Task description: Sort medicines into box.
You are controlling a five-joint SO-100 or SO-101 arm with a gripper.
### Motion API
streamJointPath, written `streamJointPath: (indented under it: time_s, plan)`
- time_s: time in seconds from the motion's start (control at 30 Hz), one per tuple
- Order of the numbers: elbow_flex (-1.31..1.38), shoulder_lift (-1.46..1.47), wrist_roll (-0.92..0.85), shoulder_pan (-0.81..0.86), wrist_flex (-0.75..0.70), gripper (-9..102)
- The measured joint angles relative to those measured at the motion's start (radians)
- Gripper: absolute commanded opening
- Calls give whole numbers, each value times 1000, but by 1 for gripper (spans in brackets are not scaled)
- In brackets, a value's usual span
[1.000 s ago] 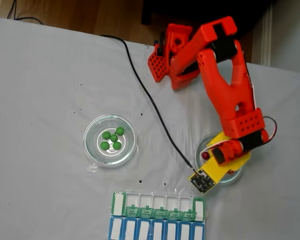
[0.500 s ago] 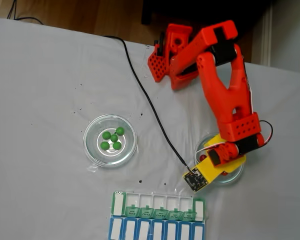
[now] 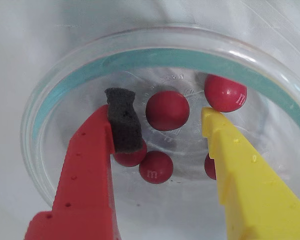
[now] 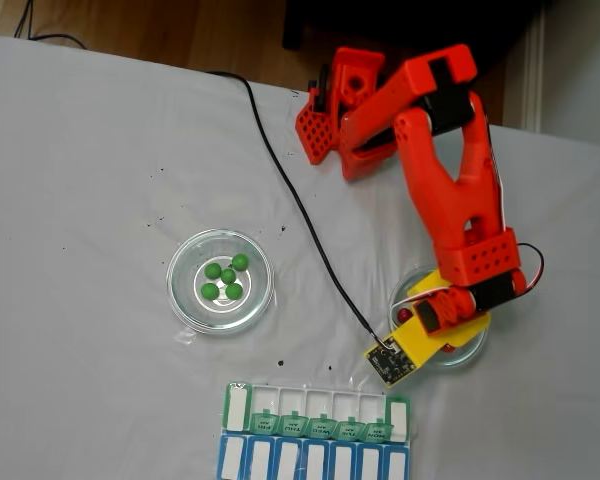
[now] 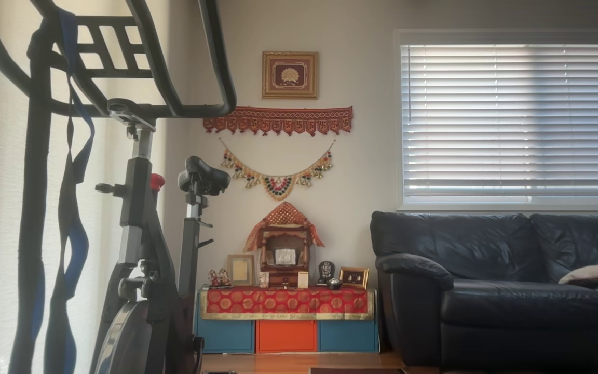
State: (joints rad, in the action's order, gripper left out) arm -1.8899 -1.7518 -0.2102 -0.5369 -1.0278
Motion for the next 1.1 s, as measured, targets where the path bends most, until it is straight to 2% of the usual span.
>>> streamJointPath:
  time_s: [1.1]
  plan:
    - [-17,17,12,-15,17,18]
